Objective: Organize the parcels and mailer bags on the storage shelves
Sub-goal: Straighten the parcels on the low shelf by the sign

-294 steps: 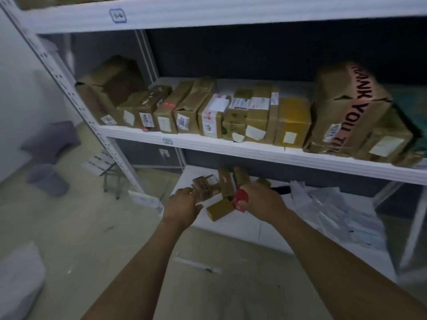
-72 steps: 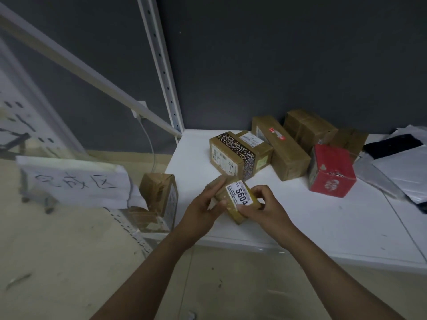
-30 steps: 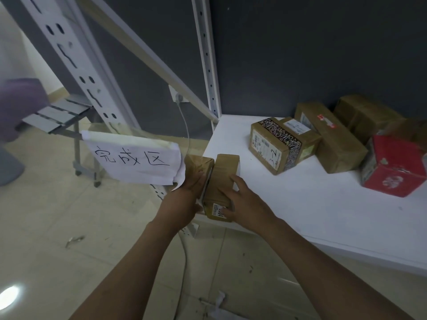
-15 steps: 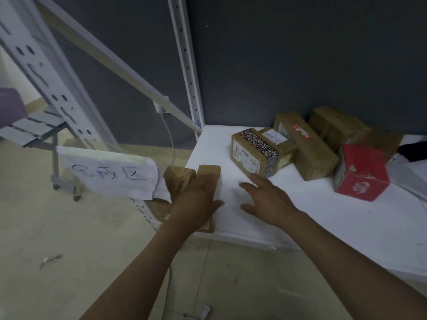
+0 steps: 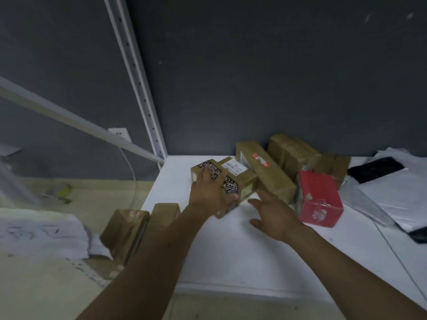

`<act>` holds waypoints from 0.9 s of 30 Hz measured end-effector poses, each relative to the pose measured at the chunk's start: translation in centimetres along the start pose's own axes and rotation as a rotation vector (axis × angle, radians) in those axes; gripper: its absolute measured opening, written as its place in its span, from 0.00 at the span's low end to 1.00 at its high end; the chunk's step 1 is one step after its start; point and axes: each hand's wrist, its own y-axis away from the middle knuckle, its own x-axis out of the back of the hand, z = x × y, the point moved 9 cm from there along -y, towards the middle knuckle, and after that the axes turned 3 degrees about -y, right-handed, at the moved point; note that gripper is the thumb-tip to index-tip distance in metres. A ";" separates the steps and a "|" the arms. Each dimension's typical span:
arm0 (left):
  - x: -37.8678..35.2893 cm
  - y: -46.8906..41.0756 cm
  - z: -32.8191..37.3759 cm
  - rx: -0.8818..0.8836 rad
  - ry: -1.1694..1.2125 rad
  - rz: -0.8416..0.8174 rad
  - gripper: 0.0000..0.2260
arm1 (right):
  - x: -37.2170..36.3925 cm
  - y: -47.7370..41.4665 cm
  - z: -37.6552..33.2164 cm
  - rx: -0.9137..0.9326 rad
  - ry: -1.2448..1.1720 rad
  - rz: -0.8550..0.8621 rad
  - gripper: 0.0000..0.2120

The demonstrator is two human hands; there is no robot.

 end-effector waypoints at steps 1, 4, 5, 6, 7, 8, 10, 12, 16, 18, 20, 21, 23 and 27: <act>-0.5 -0.5 0.4 -0.009 -0.018 -0.010 0.37 | -0.3 0.0 0.4 -0.005 -0.004 -0.005 0.29; -2.3 -1.3 1.2 -0.070 -0.053 -0.091 0.36 | -1.2 0.2 1.4 -0.018 -0.034 -0.015 0.29; -2.5 -1.1 1.0 -0.081 -0.038 -0.103 0.36 | -1.4 0.2 1.7 -0.024 -0.058 -0.019 0.29; -2.5 -0.9 0.8 -0.090 -0.006 -0.095 0.36 | -1.6 0.2 1.9 -0.032 -0.086 -0.025 0.29; -2.2 -0.5 0.4 -0.096 0.033 -0.072 0.35 | -1.7 0.2 2.0 -0.037 -0.114 -0.029 0.30; -2.0 0.0 0.1 -0.102 0.066 -0.044 0.34 | -1.8 0.1 1.9 -0.040 -0.140 -0.031 0.30; -1.3 1.2 -0.4 -0.086 0.115 0.008 0.31 | -1.8 0.1 1.4 -0.048 -0.211 -0.028 0.30; -0.6 1.9 -0.6 -0.017 0.132 0.087 0.31 | -1.7 0.1 0.6 -0.055 -0.292 -0.012 0.29; -0.4 2.4 -2.1 0.305 0.218 0.190 0.40 | -2.2 0.5 -0.5 -0.058 -0.369 0.006 0.29; -1.4 2.9 -2.8 0.412 0.284 0.132 0.42 | -2.4 1.0 -0.5 -0.075 -0.423 0.009 0.29; -1.5 3.9 -3.1 0.442 0.328 0.127 0.40 | -2.0 1.8 -0.4 -0.096 -0.499 0.032 0.28; -1.3 4.5 -3.4 0.455 0.356 0.141 0.39 | -1.7 2.1 -0.3 -0.111 -0.553 0.054 0.28; -1.0 5.9 -3.8 0.479 0.446 0.148 0.41 | -1.2 3.0 -0.2 -0.163 -0.722 0.094 0.27; -0.2 9.3 -3.6 0.410 0.793 0.209 0.48 | -1.2 4.6 -0.6 -0.297 -1.109 0.140 0.25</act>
